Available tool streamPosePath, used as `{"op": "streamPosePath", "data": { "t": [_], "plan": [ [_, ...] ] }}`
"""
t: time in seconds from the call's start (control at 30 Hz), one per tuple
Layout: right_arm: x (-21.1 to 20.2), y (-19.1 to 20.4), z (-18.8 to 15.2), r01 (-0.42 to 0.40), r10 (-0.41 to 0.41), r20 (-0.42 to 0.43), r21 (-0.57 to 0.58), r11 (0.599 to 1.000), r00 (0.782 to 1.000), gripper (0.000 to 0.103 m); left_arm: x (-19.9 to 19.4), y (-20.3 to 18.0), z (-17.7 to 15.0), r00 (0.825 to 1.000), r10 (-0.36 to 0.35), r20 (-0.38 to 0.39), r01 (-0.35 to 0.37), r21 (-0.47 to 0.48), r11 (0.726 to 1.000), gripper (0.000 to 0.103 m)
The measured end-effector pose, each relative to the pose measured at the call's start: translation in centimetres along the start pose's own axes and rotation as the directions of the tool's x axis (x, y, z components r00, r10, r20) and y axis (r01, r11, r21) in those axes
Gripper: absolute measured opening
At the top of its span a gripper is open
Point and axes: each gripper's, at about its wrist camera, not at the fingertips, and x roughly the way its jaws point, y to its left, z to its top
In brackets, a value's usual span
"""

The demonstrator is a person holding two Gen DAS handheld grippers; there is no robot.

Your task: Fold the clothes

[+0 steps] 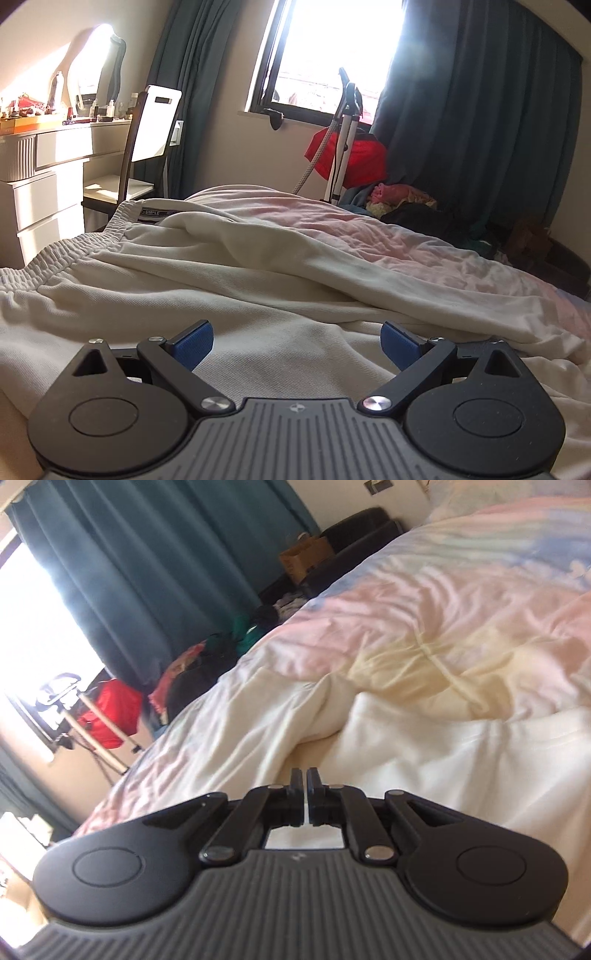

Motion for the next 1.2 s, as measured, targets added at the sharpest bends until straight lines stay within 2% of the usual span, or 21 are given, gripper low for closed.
{"op": "streamPosePath", "data": {
  "t": [0.07,0.1,0.13,0.2,0.27,0.4,0.47,0.53,0.6,0.67,0.7,0.73,0.77,0.83,0.87,0.9,0.97,1.03,1.07,1.13,1.2],
  "plan": [
    [1.0,1.1,-0.3,-0.033,0.033,-0.026,0.022,0.999,0.999,0.031,-0.3,-0.2,-0.1,1.0,-0.008,-0.016,0.008,0.006,1.0,0.099],
    [1.5,1.6,-0.4,-0.04,0.041,-0.032,0.027,0.999,0.999,0.062,-0.2,-0.2,0.0,1.0,-0.015,-0.027,0.016,0.004,1.0,0.099],
    [1.9,1.9,-0.4,-0.045,0.046,-0.028,0.03,0.999,0.999,0.083,0.0,-0.2,0.4,0.999,-0.029,-0.036,0.028,-0.009,1.0,0.098],
    [3.0,2.4,0.1,-0.049,0.05,-0.014,0.031,0.998,0.999,0.083,0.4,0.0,1.2,0.997,-0.055,-0.053,0.053,-0.035,0.998,0.098],
    [4.4,2.7,1.3,-0.05,0.05,-0.01,0.021,0.999,0.999,0.083,2.2,0.1,3.0,0.996,-0.066,-0.065,0.065,-0.015,0.998,0.099],
    [8.9,2.3,4.8,0.061,-0.063,-0.056,-0.028,0.998,0.996,0.082,7.2,-0.1,7.5,0.993,-0.083,-0.083,0.09,0.084,0.992,0.099],
    [11.1,1.5,5.8,0.104,-0.107,-0.097,-0.038,0.994,0.99,0.081,10.8,-0.9,9.6,0.985,-0.142,-0.101,0.16,0.206,0.965,0.099],
    [13.3,0.7,6.7,0.144,-0.149,-0.138,-0.046,0.989,0.979,0.083,14.7,-2.1,11.1,0.966,-0.2,-0.162,0.244,0.326,0.913,0.097],
    [14.7,-0.4,7.0,0.12,-0.12,-0.155,-0.01,0.993,0.981,0.083,17.9,-3.1,11.8,0.945,-0.226,-0.236,0.306,0.404,0.862,0.096],
    [15.6,-1.2,7.1,0.083,-0.079,-0.144,0.023,0.996,0.986,0.082,20.8,-4.1,12.1,0.92,-0.234,-0.313,0.362,0.458,0.812,0.09],
    [15.9,-1.2,7.2,0.075,-0.071,-0.135,0.021,0.997,0.988,0.081,22.1,-4.4,11.9,0.902,-0.235,-0.362,0.391,0.457,0.799,0.082],
    [16.2,-1.1,7.4,0.072,-0.07,-0.124,0.011,0.997,0.99,0.068,23.2,-4.7,11.8,0.88,-0.24,-0.41,0.424,0.451,0.785,0.075],
    [16.5,-0.8,7.6,0.074,-0.075,-0.116,-0.01,0.997,0.99,0.06,23.8,-4.8,11.5,0.848,-0.258,-0.464,0.471,0.435,0.767,0.071],
    [17.1,0.3,8.2,0.085,-0.092,-0.099,-0.069,0.994,0.991,0.011,24.5,-5.1,10.8,0.757,-0.303,-0.579,0.583,0.39,0.712,0.07],
    [17.5,1.1,8.7,0.089,-0.099,-0.09,-0.103,0.991,0.991,0.011,24.3,-5.2,10.5,0.726,-0.316,-0.611,0.62,0.382,0.686,0.07],
    [17.4,2.3,9.2,0.076,-0.086,-0.067,-0.139,0.987,0.994,0.011,24.0,-5.2,10.2,0.728,-0.318,-0.608,0.623,0.392,0.677,0.068],
    [16.9,4.9,10.4,0.036,-0.038,-0.008,-0.214,0.976,0.999,0.01,23.4,-5.1,9.7,0.751,-0.31,-0.583,0.606,0.423,0.674,0.06],
    [15.3,6.9,11.8,-0.041,0.057,0.065,-0.223,0.974,0.996,0.009,22.7,-5.0,9.7,0.783,-0.295,-0.547,0.572,0.449,0.686,0.014],
    [14.2,7.6,12.5,-0.089,0.113,0.104,-0.209,0.974,0.988,0.009,22.3,-4.8,10.0,0.799,-0.296,-0.524,0.556,0.454,0.696,0.011],
    [12.0,7.8,13.2,-0.123,0.157,0.165,-0.196,0.973,0.974,0.009,20.9,-4.2,10.7,0.817,-0.333,-0.47,0.545,0.44,0.714,0.008],
    [10.6,6.2,12.7,-0.068,0.106,0.18,-0.204,0.977,0.978,0.009,18.7,-3.5,10.8,0.843,-0.364,-0.395,0.523,0.445,0.727,0.006]
  ]
}}
